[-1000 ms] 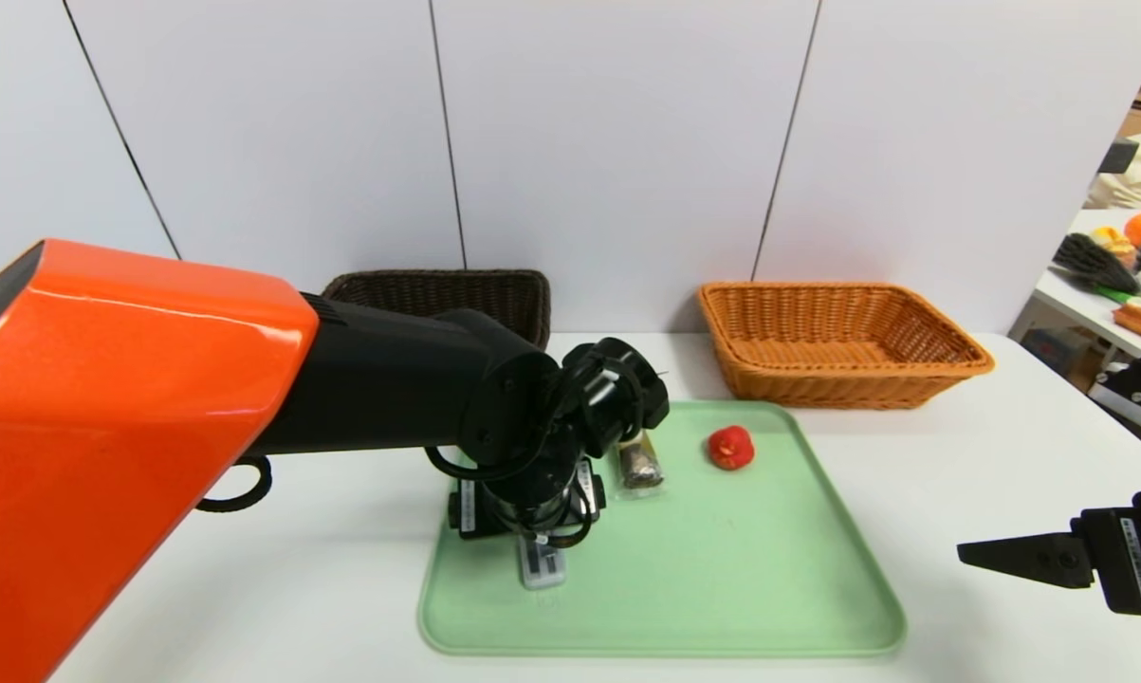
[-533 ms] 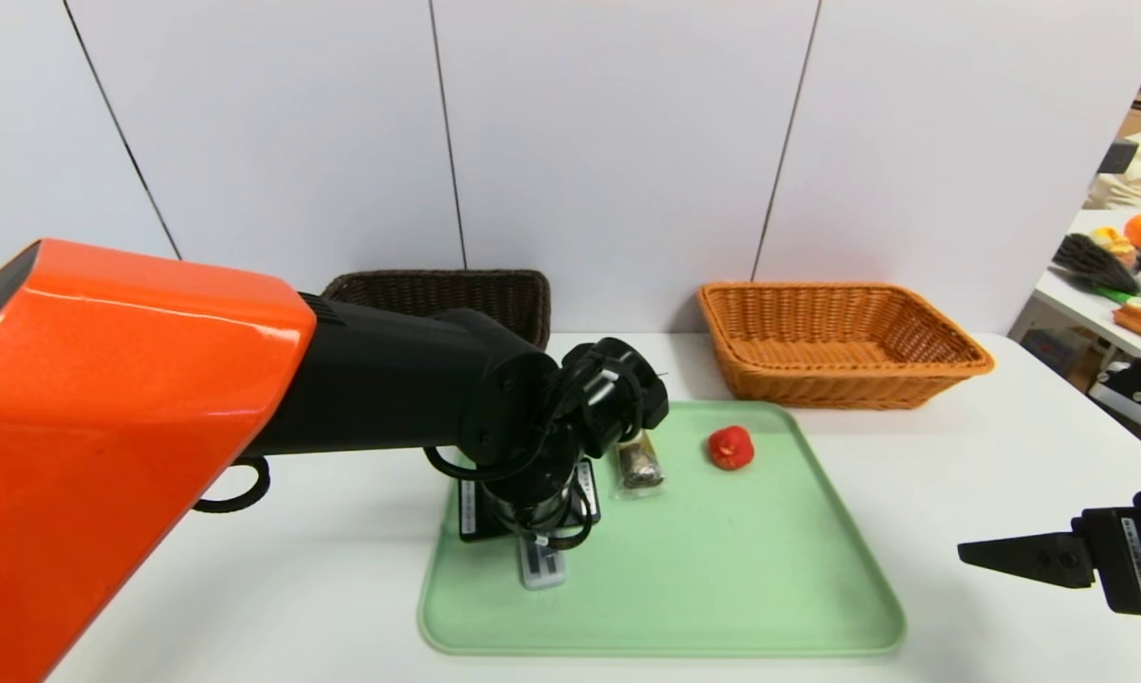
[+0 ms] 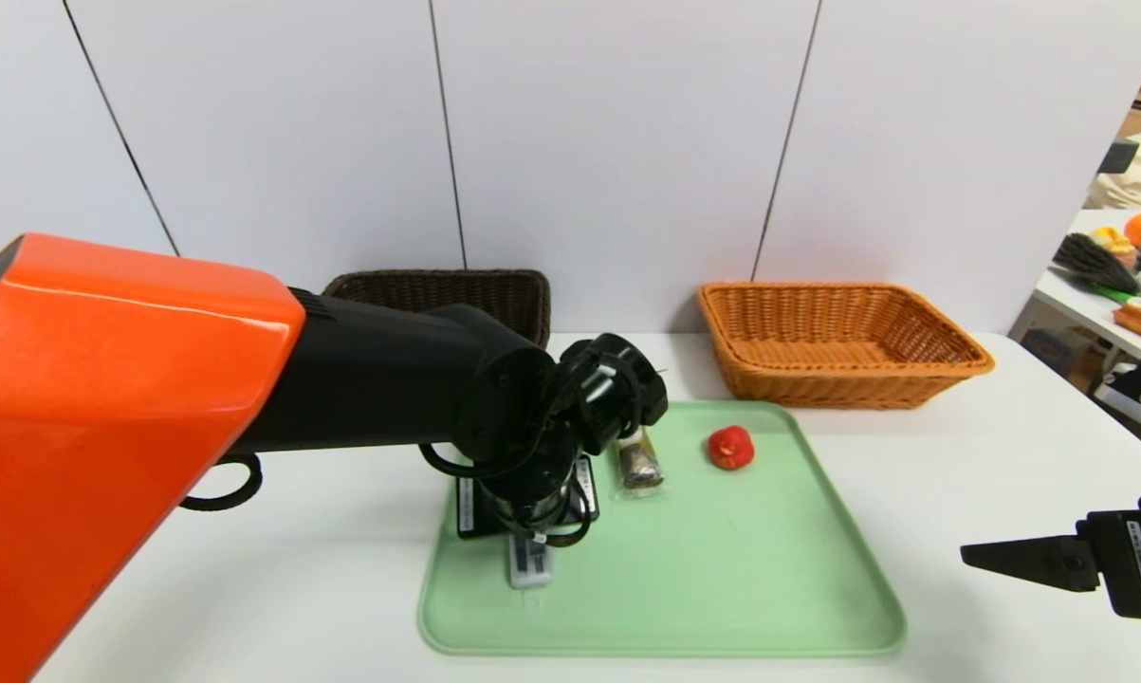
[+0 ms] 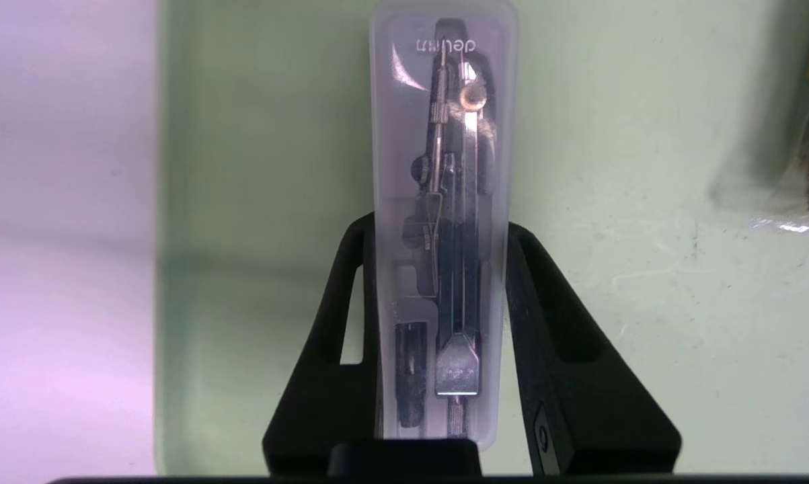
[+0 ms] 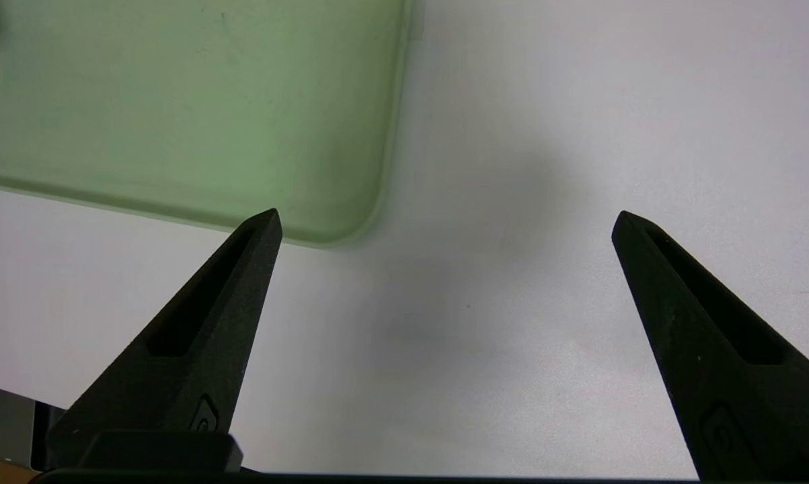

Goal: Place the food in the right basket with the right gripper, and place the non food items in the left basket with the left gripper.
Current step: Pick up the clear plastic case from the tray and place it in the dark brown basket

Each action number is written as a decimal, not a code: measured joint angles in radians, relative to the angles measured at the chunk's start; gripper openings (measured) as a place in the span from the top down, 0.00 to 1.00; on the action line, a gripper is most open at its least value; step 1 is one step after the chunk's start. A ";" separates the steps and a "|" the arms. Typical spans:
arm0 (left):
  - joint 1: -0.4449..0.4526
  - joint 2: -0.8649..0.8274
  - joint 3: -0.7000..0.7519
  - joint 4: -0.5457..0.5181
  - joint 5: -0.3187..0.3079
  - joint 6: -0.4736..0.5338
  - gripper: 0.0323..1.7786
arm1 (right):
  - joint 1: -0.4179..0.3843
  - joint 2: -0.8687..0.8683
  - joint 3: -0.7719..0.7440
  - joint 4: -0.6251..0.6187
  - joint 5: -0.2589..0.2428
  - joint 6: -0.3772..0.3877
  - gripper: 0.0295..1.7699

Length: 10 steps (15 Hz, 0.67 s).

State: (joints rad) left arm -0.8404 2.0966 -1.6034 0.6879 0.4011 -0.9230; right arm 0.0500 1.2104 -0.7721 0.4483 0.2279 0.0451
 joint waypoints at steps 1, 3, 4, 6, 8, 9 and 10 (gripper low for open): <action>0.000 -0.015 0.000 0.000 0.029 0.006 0.70 | 0.000 -0.003 0.004 0.001 -0.001 0.001 0.04; 0.000 -0.060 0.000 0.000 0.103 0.039 0.70 | -0.001 -0.010 0.013 0.000 -0.001 0.000 0.04; 0.000 -0.093 0.000 -0.001 0.136 0.076 0.70 | -0.003 -0.013 0.017 -0.001 -0.001 0.000 0.04; 0.011 -0.166 -0.009 -0.009 0.165 0.190 0.70 | -0.004 -0.016 0.026 0.000 -0.001 0.000 0.04; 0.057 -0.223 -0.049 -0.023 0.169 0.341 0.70 | -0.004 -0.024 0.032 -0.001 0.000 0.000 0.04; 0.085 -0.240 -0.079 -0.034 0.168 0.411 0.70 | -0.004 -0.027 0.033 -0.001 -0.001 0.000 0.04; 0.115 -0.251 -0.117 -0.041 0.165 0.488 0.70 | -0.004 -0.031 0.034 -0.001 -0.001 0.000 0.04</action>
State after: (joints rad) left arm -0.7253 1.8453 -1.7202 0.6466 0.5662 -0.4353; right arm 0.0455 1.1796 -0.7379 0.4468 0.2270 0.0451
